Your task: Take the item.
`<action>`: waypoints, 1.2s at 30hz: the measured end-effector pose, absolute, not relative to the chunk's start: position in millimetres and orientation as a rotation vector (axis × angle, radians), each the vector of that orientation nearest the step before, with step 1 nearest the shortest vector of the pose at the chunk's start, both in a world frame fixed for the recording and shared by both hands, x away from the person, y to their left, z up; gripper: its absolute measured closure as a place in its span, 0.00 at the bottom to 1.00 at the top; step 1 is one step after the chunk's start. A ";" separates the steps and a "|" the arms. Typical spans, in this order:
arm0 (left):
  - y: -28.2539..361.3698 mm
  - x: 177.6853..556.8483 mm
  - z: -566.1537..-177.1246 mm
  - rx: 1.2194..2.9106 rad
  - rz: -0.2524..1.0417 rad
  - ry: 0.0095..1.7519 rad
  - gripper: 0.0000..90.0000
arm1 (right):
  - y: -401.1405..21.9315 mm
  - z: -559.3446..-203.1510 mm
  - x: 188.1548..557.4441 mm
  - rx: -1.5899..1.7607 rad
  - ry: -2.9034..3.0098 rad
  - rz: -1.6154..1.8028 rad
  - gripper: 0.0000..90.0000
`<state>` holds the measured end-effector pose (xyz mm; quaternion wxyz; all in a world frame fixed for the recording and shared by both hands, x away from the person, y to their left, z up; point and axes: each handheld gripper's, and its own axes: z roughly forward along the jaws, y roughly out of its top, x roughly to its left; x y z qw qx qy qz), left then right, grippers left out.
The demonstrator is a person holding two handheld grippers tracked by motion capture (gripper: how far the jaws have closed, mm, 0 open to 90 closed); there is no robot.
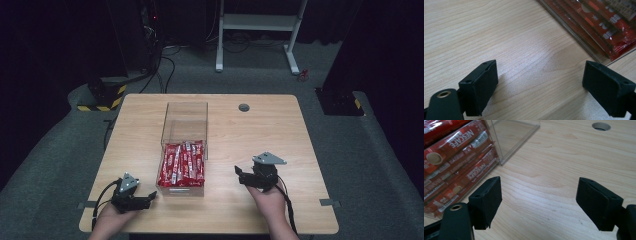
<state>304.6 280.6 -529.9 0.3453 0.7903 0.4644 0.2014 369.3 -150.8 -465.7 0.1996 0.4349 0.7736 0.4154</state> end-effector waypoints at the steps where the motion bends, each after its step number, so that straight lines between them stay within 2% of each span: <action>1: 280.6 304.6 -529.9 2.052 0.523 1.206 0.15 | -148.3 -465.0 369.0 1.214 2.164 1.162 0.24; 36: 280.5 304.7 -529.9 2.050 0.525 1.206 0.15 | -92.2 -441.6 362.6 1.042 2.212 1.335 0.30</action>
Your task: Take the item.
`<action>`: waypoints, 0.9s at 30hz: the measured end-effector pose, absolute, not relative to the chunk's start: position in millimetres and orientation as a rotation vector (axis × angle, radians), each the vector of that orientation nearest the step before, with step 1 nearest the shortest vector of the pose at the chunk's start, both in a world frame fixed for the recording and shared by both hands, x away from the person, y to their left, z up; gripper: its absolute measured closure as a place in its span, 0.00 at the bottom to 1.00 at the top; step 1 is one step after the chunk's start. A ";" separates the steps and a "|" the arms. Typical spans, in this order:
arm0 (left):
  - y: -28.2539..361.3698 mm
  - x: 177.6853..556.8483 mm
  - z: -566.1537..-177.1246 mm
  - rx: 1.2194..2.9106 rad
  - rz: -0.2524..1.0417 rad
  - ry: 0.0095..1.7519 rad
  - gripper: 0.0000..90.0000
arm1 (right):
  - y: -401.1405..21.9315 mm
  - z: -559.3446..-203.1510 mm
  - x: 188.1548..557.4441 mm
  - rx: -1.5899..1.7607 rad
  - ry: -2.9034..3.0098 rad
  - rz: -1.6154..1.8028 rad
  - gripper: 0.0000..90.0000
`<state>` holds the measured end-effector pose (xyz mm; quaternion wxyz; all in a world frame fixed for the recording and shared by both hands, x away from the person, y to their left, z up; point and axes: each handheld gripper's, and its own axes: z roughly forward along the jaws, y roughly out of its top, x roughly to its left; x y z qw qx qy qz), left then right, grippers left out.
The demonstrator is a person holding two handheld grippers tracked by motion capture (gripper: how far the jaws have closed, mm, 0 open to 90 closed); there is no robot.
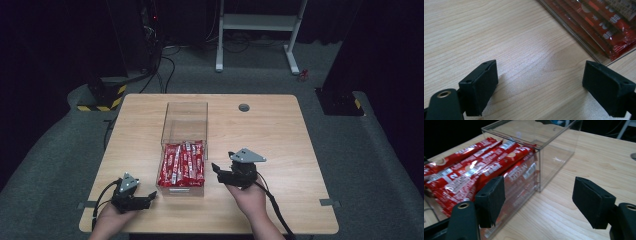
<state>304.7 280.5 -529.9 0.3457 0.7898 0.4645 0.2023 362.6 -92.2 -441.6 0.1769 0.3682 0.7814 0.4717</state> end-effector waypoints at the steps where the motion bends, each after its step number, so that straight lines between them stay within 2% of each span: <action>1: 280.5 304.7 -529.9 2.050 0.526 1.205 0.15 | -92.2 -441.6 362.6 1.042 2.212 1.335 0.30; 27: 280.5 304.6 -529.9 2.049 0.525 1.207 0.15 | -67.7 -434.9 342.0 0.936 2.271 1.438 0.41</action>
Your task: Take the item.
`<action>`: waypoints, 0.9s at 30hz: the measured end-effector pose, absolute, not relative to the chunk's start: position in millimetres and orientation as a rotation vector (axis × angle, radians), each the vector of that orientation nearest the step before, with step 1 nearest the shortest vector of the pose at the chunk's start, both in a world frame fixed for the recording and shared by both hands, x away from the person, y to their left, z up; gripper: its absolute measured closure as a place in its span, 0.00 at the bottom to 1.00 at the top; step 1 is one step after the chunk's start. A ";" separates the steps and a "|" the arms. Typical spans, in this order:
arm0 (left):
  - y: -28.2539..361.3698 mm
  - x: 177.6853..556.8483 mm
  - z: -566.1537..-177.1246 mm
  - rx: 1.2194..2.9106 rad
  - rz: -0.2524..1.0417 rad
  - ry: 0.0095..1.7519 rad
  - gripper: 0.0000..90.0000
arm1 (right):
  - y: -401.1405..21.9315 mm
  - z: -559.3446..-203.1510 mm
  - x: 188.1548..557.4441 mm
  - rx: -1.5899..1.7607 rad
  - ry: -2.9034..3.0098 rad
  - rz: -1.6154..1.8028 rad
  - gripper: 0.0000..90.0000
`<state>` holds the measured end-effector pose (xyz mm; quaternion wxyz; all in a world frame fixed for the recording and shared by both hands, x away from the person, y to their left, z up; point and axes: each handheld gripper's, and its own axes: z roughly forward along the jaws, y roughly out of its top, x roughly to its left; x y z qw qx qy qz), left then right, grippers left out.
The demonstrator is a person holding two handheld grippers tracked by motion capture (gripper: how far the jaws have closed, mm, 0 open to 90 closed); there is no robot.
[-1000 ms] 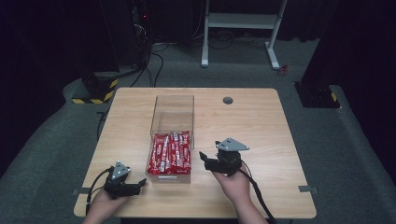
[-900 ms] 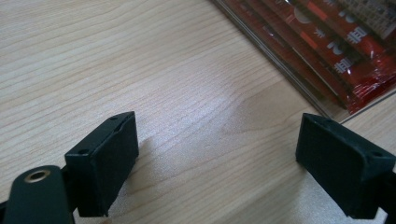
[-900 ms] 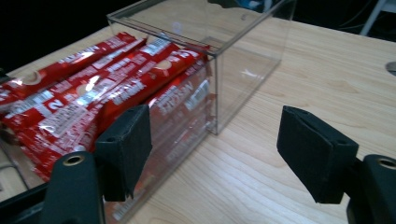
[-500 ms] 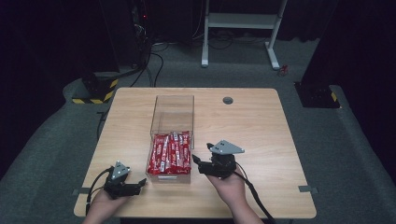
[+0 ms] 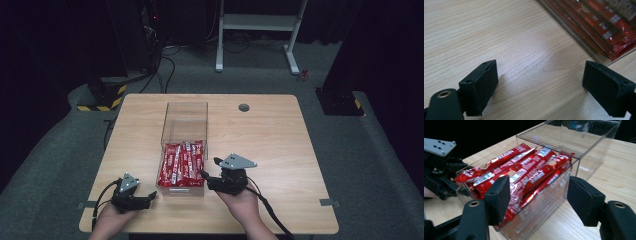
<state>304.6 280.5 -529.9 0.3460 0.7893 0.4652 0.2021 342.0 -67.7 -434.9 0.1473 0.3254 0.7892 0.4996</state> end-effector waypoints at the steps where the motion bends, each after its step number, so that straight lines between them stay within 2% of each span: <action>1: 280.5 304.6 -529.9 2.049 0.524 1.207 0.15 | -65.0 -435.1 340.4 0.925 2.270 1.441 0.43; 16: 280.7 306.3 -530.0 2.050 0.529 1.205 0.15 | -56.2 -437.6 337.9 0.899 2.287 1.449 0.56; 27: 280.9 305.2 -529.7 2.051 0.537 1.208 0.15 | -53.3 -443.5 339.3 0.909 2.291 1.467 0.72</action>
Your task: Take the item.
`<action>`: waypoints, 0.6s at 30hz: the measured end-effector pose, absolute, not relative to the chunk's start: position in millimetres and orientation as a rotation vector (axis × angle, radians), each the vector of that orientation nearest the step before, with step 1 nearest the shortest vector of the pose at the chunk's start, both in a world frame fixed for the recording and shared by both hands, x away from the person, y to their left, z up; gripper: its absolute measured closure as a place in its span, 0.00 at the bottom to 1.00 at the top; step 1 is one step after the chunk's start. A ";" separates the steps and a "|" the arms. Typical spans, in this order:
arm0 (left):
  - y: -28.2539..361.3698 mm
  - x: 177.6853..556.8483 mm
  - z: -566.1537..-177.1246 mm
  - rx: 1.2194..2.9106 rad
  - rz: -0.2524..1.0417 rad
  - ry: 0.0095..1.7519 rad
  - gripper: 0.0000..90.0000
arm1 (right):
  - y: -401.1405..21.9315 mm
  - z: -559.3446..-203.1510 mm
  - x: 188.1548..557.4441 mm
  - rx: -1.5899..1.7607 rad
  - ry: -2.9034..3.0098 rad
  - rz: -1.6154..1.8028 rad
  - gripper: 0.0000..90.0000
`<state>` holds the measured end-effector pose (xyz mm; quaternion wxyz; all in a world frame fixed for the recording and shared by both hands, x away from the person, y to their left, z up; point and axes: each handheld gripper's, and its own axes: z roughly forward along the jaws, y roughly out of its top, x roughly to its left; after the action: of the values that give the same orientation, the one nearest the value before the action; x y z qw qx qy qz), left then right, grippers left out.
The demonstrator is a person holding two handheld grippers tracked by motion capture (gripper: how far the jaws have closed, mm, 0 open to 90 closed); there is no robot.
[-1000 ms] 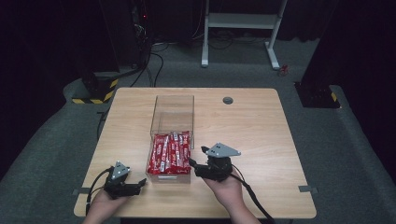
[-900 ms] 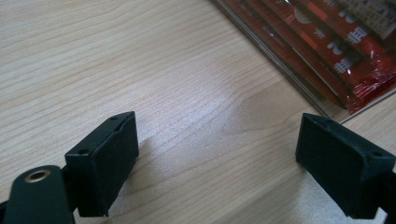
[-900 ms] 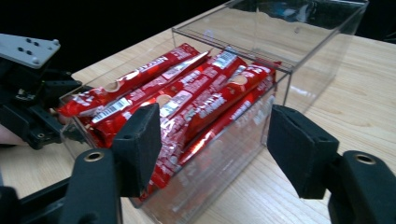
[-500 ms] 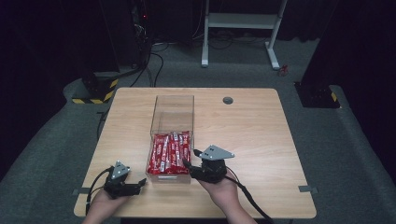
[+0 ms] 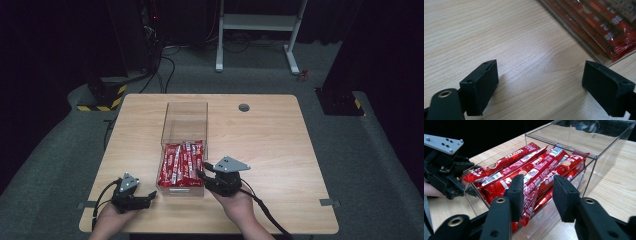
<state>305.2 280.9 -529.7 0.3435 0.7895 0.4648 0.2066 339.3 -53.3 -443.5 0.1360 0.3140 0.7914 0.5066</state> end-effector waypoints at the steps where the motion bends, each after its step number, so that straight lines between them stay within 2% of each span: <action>1: 280.9 305.1 -529.7 2.051 0.537 1.208 0.16 | -52.1 -444.7 339.5 0.904 2.300 1.459 0.73; 11: 280.8 305.0 -529.8 2.050 0.535 1.210 0.16 | -45.8 -450.8 340.5 0.914 2.295 1.439 0.79; 18: 280.7 304.9 -529.8 2.048 0.534 1.211 0.16 | -43.7 -452.9 339.5 0.915 2.288 1.432 0.89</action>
<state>304.9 280.7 -529.8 0.3443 0.7886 0.4661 0.2057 339.5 -43.7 -452.9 0.1451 0.3176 0.7943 0.4972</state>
